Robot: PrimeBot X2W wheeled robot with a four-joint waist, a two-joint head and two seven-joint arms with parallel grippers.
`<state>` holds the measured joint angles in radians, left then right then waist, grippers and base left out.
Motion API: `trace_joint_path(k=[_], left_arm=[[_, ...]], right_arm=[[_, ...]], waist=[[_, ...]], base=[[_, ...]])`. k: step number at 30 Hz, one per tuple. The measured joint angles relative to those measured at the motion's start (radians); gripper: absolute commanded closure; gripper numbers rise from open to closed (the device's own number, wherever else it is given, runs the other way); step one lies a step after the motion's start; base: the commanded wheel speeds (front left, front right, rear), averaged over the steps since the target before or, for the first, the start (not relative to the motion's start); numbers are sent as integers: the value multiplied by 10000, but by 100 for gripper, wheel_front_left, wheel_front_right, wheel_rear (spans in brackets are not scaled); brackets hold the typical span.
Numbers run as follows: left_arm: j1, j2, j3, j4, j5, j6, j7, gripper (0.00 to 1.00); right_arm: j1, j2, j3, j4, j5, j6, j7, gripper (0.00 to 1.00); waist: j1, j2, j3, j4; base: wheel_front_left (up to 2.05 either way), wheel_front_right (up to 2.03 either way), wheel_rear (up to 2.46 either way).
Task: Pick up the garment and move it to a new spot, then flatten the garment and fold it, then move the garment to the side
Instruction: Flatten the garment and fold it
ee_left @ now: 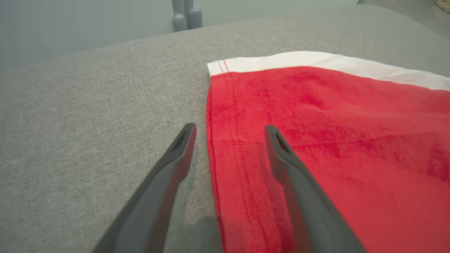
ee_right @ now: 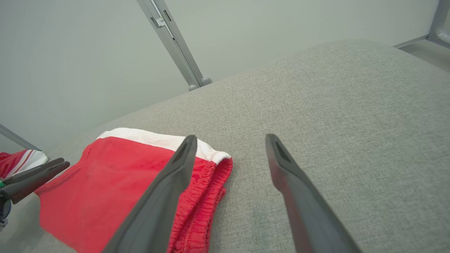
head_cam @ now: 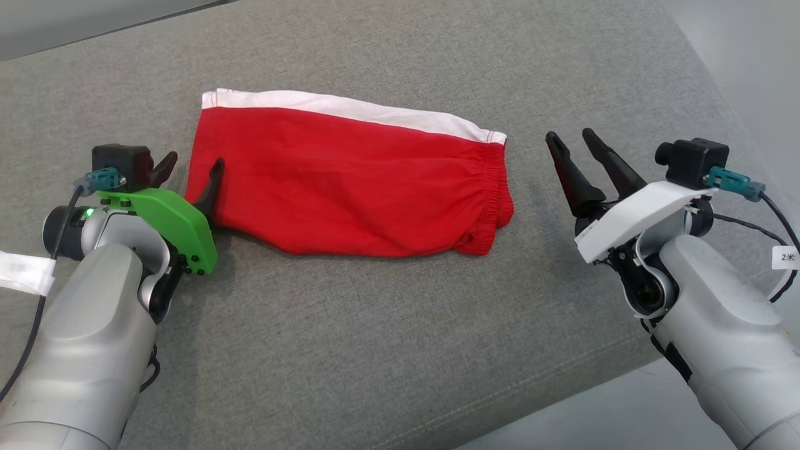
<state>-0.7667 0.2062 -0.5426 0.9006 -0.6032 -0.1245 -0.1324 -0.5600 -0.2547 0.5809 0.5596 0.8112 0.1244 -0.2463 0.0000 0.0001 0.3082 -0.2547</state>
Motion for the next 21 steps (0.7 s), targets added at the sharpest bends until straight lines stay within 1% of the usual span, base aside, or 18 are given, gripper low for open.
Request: trace_joint_path(k=[6,14,15,16,17,18,20,21], left_arm=[[-36,40,36,451,6,2,86,0],[-124,-48,33,876,-44,2,395,0],[-130,-84,-10,892,-46,2,408,5],[-130,-130,-38,907,-94,2,481,30],[-129,-192,-79,922,-113,2,533,58],[-129,-251,-115,926,-113,2,585,77],[-128,-355,-203,926,-113,2,619,100],[-128,-405,-263,918,-127,2,692,100]], right_arm=[[182,-107,-364,-290,-4,0,-12,0],[337,-150,-792,-773,-38,0,-54,0],[395,-155,-832,-794,-40,0,-56,0],[437,-157,-853,-819,-61,0,-56,0],[479,-153,-871,-871,-113,0,-56,0],[519,-146,-884,-920,-117,0,-56,0],[582,-136,-895,-984,-127,0,-56,0],[596,-134,-895,-1016,-130,0,-56,0]], waist=[[0,0,183,-225],[0,0,195,-214],[0,0,176,-196],[0,0,154,-177],[0,0,129,-159],[0,-1,106,-141],[0,0,61,-105],[0,0,43,-89]], base=[[0,0,0],[0,0,0],[0,0,0],[0,0,0],[0,0,0],[0,0,0],[0,0,0],[0,0,0]])
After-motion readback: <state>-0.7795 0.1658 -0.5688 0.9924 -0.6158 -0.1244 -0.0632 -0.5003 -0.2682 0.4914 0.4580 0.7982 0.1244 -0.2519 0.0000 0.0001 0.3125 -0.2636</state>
